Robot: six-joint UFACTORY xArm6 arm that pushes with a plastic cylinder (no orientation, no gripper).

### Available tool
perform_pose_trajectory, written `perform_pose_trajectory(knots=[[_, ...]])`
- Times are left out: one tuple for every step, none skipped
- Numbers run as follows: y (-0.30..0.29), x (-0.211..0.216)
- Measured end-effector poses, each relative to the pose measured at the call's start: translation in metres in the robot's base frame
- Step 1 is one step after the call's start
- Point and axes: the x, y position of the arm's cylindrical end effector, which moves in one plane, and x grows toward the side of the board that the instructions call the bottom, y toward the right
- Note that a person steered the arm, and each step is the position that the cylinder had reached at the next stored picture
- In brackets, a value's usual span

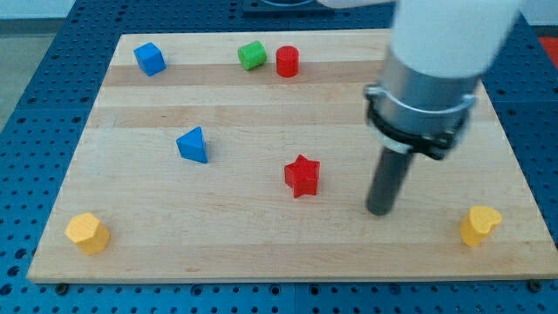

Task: Place the red star at the bottom right side of the blue triangle

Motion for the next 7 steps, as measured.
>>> perform_pose_trajectory(knots=[[-0.045, -0.018], [-0.082, -0.024], [-0.105, -0.024], [-0.128, -0.024], [-0.128, -0.024], [-0.1, -0.024], [-0.099, -0.024]])
